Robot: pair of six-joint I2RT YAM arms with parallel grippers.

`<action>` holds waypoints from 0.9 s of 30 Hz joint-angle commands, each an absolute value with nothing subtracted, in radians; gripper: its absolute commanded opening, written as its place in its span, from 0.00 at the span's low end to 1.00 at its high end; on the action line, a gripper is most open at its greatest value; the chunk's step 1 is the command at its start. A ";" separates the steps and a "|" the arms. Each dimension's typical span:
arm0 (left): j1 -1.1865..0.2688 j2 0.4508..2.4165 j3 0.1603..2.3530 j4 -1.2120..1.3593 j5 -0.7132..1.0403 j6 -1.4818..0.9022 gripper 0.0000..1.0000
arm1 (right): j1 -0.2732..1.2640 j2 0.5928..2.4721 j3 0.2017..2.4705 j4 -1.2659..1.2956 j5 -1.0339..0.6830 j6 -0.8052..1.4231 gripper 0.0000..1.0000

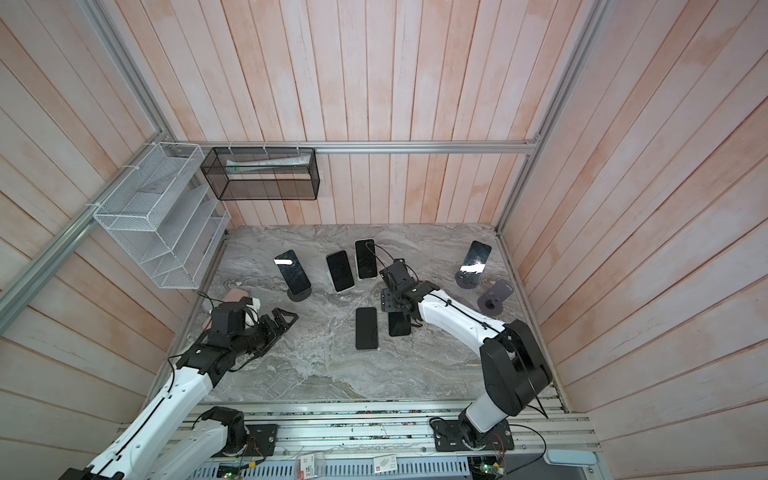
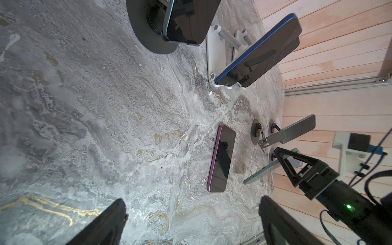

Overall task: Remove the phone from the phone stand
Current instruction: 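Carry the teal-cased phone down onto the table beside the purple-cased phone, then open the right gripper to release the teal-cased phone flat on the table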

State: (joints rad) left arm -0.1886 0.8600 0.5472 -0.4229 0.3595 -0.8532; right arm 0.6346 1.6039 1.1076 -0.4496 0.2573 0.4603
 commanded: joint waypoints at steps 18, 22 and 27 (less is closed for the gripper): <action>-0.181 0.883 0.553 -0.417 0.359 -0.861 0.99 | 0.625 1.810 1.109 -0.345 0.195 0.519 0.70; -0.179 0.890 0.558 -0.415 0.364 -0.862 0.99 | 0.625 1.828 1.108 -0.341 0.205 0.549 0.71; -0.180 0.891 0.573 -0.423 0.363 -0.864 0.99 | 0.627 1.822 1.082 -0.342 0.224 0.579 0.72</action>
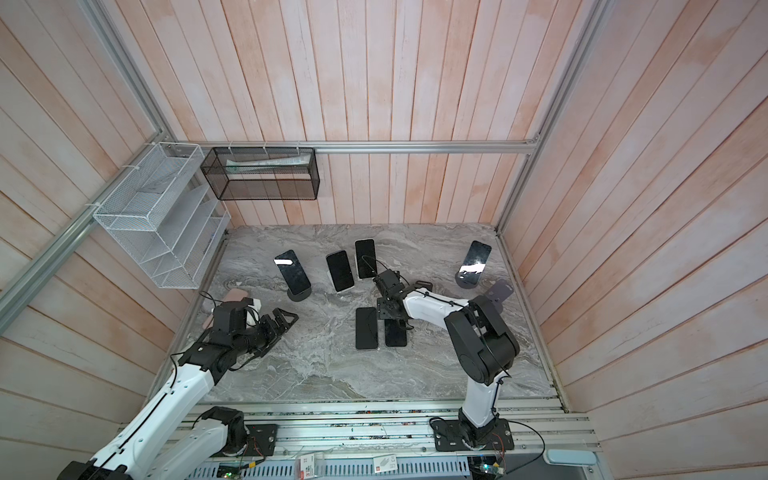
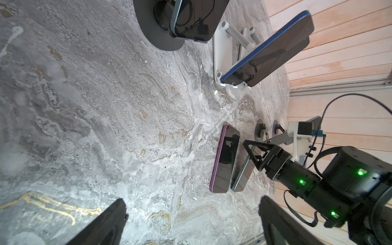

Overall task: Remove the phone from the phone stand
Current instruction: 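Open the right gripper to release the teal-cased phone flat on the table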

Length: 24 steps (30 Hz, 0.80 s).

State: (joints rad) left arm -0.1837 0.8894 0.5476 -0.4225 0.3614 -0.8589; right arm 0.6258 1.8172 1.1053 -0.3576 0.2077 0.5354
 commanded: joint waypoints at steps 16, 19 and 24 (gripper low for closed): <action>-0.180 0.927 0.599 -0.409 0.381 -0.898 0.99 | 0.630 1.839 1.041 -0.291 0.178 0.575 0.77; -0.181 0.925 0.593 -0.399 0.383 -0.912 0.99 | 0.630 1.842 1.028 -0.276 0.166 0.584 0.78; -0.180 0.924 0.578 -0.387 0.388 -0.930 0.99 | 0.635 1.840 1.021 -0.274 0.167 0.581 0.81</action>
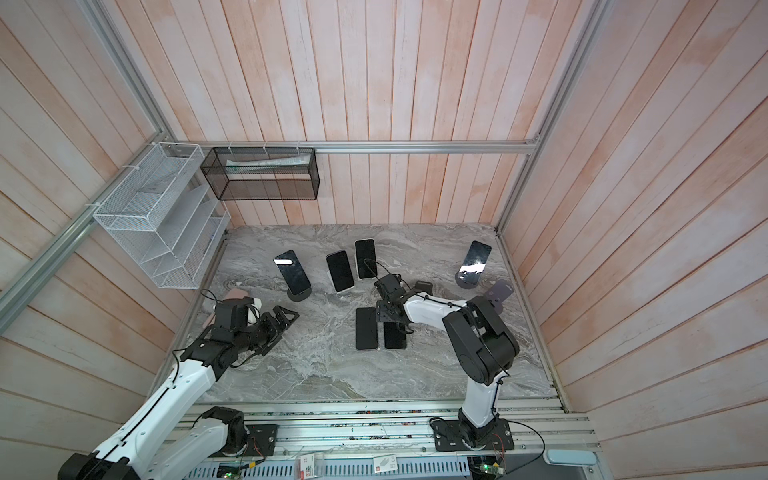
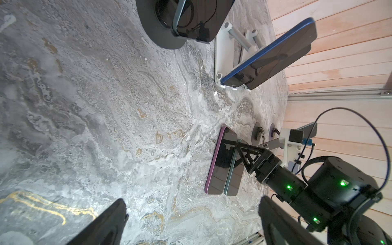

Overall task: Remove the phone from the phone stand
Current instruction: 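Open the right gripper to release the teal-cased phone flat on the table, then raise the right gripper back above the empty stand while the left gripper shifts forward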

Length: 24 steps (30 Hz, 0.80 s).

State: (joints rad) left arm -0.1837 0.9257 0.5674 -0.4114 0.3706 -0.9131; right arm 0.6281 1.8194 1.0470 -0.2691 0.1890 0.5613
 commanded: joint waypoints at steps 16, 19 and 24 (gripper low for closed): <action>-0.184 0.908 0.582 -0.385 0.406 -0.983 0.99 | 0.634 1.625 1.080 -0.357 0.194 0.536 0.90; -0.187 0.899 0.570 -0.365 0.409 -1.001 0.99 | 0.608 1.564 1.096 -0.383 0.261 0.508 0.93; -0.237 0.906 0.535 -0.275 0.407 -1.018 0.99 | 0.469 1.499 1.072 -0.311 0.291 0.428 0.97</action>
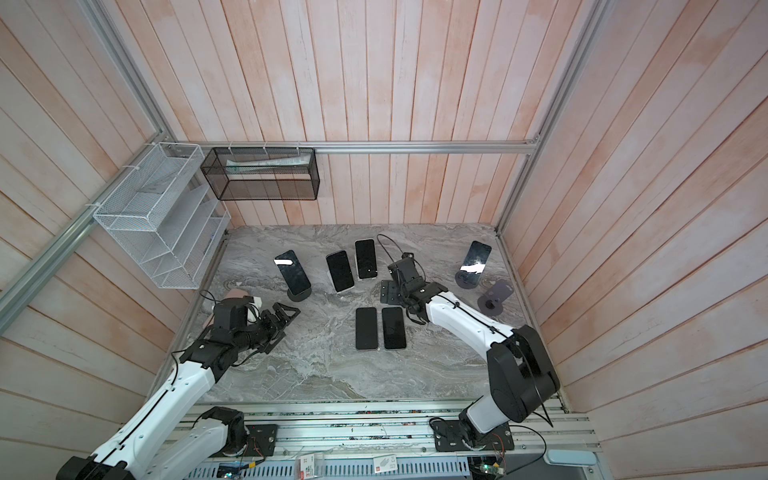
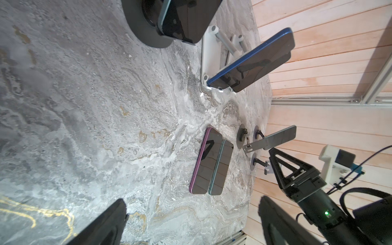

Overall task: Remove the phone from the phone stand
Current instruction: 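Raise the right gripper back above the empty stand while the left gripper shifts forward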

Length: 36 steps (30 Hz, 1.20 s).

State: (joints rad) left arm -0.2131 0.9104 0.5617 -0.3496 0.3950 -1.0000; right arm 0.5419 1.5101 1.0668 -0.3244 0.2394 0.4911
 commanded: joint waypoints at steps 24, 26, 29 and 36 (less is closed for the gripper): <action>-0.351 1.192 0.565 0.075 0.472 -1.020 0.96 | 0.336 1.759 1.114 -0.238 0.303 0.468 0.85; -0.364 1.153 0.529 0.089 0.448 -1.037 0.96 | 0.337 1.763 1.092 -0.212 0.308 0.477 0.79; -0.381 1.077 0.456 0.109 0.412 -1.069 0.96 | 0.339 1.750 1.054 -0.180 0.296 0.485 0.69; -0.427 0.877 0.380 0.025 0.320 -1.121 0.96 | 0.339 1.601 0.913 -0.084 0.250 0.452 0.57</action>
State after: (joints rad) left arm -0.4095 0.9367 0.3912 0.0578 0.3809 -1.0931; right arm 0.3332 1.6638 0.9371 -0.1421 0.2611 0.4656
